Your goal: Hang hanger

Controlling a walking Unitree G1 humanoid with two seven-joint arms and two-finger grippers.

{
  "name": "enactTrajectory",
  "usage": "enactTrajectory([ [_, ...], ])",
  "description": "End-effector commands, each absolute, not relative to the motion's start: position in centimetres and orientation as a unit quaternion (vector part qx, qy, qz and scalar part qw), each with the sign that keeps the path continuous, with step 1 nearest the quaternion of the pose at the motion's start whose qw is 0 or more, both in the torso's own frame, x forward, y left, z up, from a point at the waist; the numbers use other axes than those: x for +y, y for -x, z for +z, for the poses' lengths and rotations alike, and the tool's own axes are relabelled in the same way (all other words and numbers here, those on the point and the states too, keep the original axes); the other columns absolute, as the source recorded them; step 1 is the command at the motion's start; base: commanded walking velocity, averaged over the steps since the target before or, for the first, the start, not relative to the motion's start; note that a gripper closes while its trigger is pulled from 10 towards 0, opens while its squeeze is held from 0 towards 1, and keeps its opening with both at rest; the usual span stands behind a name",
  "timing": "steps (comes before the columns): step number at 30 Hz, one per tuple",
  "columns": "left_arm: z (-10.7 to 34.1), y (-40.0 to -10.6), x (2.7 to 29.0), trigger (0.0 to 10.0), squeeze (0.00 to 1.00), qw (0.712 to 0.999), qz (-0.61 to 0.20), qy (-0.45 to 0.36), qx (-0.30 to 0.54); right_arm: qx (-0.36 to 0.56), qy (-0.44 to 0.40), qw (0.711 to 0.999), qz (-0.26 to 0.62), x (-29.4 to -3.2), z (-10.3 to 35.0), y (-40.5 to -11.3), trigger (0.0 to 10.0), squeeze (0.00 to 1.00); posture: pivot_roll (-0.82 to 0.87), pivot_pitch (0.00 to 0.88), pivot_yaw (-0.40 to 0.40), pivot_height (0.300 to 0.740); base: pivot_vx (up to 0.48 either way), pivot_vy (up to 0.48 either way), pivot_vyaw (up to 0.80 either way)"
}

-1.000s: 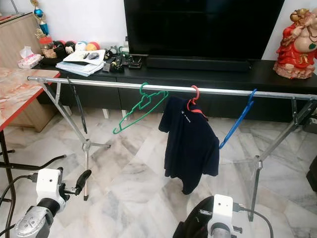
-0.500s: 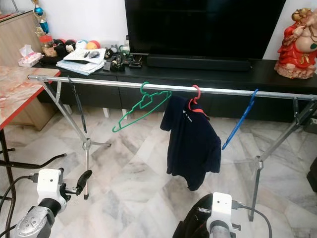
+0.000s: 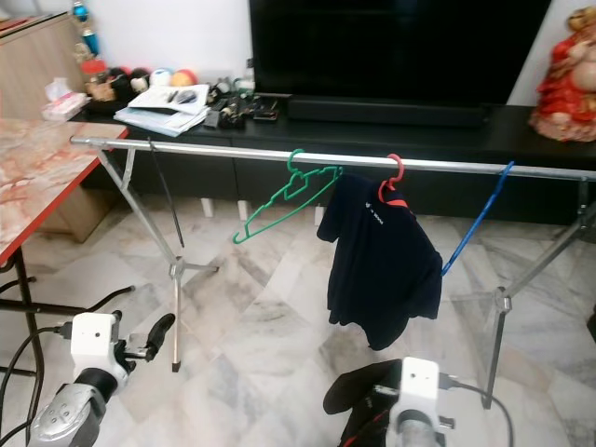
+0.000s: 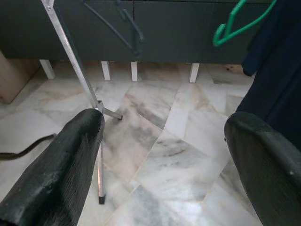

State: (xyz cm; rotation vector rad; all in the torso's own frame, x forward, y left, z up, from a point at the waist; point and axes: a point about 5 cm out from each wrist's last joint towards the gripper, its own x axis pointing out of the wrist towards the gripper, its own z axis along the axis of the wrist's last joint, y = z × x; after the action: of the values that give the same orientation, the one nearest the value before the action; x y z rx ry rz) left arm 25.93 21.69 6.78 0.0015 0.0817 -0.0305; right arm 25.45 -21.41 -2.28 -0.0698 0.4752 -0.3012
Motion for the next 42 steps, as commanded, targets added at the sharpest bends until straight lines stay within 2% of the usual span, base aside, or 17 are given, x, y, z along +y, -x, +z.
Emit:
enactTrajectory([
  [1,6.61,-25.60,22.45,10.0,0.00,0.999,-0.005,-0.009,0.051,0.230,0.020,0.963,-0.139,-20.25,-2.27,-25.69,10.0,0.00,0.08,0.050,0.041,0.740,0.000,0.461,-0.80],
  [10,6.89,-25.71,22.25,10.0,0.00,0.999,-0.012,-0.010,0.043,0.230,0.022,0.963,-0.136,-20.09,-2.30,-25.69,10.0,0.00,0.08,0.045,0.043,0.740,0.000,0.085,-0.78],
  [22,7.16,-25.84,21.90,10.0,0.00,0.999,-0.020,0.005,0.038,0.229,0.017,0.964,-0.133,-19.80,-2.32,-25.73,10.0,0.00,0.08,0.038,0.043,0.740,0.000,0.000,-0.04],
  [27,7.20,-25.90,21.92,10.0,0.00,0.999,-0.023,0.003,0.038,0.229,0.013,0.964,-0.131,-19.73,-2.31,-25.78,10.0,0.00,0.08,0.033,0.045,0.740,0.000,0.435,-0.78],
  [42,7.35,-25.88,21.79,10.0,0.00,0.999,-0.027,0.001,0.036,0.231,0.016,0.964,-0.130,-19.70,-2.34,-25.79,10.0,0.00,0.09,0.040,0.044,0.740,0.000,0.000,-0.79],
])
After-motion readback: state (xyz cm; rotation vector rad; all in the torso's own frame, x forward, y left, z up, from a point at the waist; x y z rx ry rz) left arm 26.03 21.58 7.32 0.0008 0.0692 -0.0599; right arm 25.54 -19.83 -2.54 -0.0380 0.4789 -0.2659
